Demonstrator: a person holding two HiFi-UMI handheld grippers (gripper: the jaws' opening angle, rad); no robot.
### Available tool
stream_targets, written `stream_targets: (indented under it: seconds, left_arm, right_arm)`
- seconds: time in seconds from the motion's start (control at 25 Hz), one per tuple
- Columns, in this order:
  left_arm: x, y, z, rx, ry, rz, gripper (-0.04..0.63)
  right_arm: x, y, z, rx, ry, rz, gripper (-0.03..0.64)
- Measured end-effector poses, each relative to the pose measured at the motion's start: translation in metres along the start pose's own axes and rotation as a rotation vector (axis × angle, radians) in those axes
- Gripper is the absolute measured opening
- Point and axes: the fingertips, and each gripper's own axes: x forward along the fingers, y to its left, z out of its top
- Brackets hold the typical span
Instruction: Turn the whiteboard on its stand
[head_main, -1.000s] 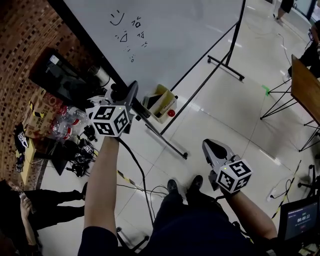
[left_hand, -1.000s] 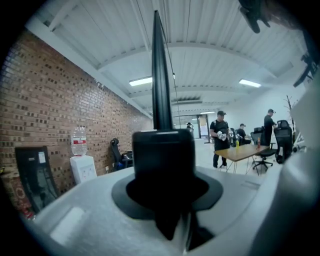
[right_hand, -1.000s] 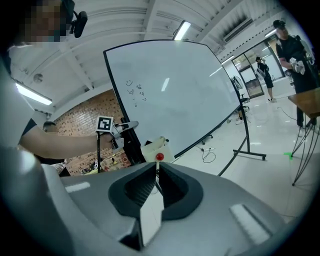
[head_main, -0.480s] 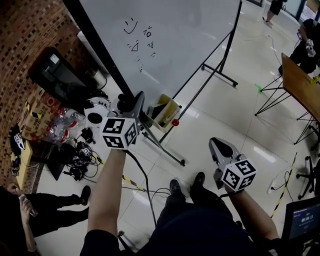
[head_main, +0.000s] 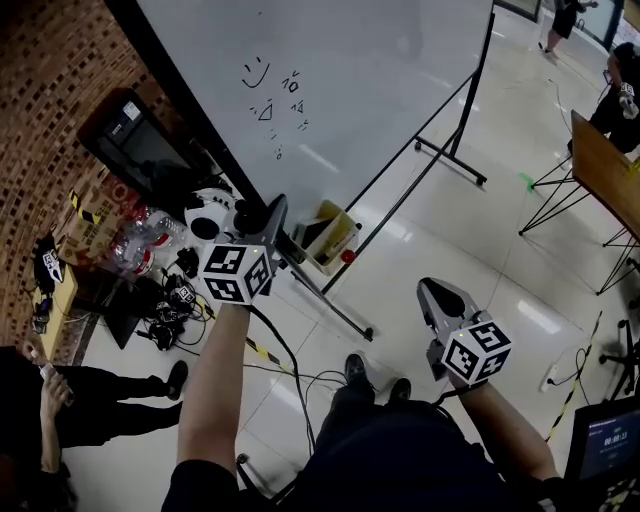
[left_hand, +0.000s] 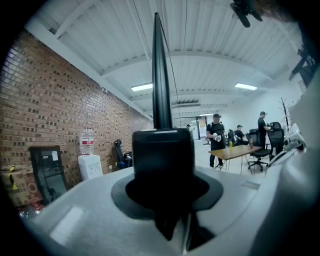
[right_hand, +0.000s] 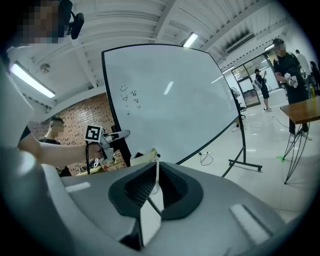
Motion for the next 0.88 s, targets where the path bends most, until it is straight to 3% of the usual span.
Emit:
stream_targets:
  seconds: [0.2, 0.48, 0.72, 0.88]
  left_arm:
    - [-0.015, 0.008, 0.001, 0.002, 0.003, 0.023, 0.146]
    - [-0.099, 0.029, -0.018, 0.002, 0.001, 0.031, 0.152]
    - [-0.181, -0.033, -0.032, 0.019, -0.010, 0.065, 0.152]
    - [-0.200, -0.047, -0.034, 0.037, -0.028, 0.080, 0.153]
  right_arm:
    - [-0.014, -0.011, -0.004, 0.012, 0.009, 0.036, 0.021]
    - [-0.034, 0.024, -0.042, 0.034, 0.009, 0.045, 0.019]
    - [-0.097, 0.035, -0.065, 0.014, -0.018, 0.091, 0.018]
    - [-0.108, 0.035, -0.061, 0.000, -0.044, 0.074, 0.018]
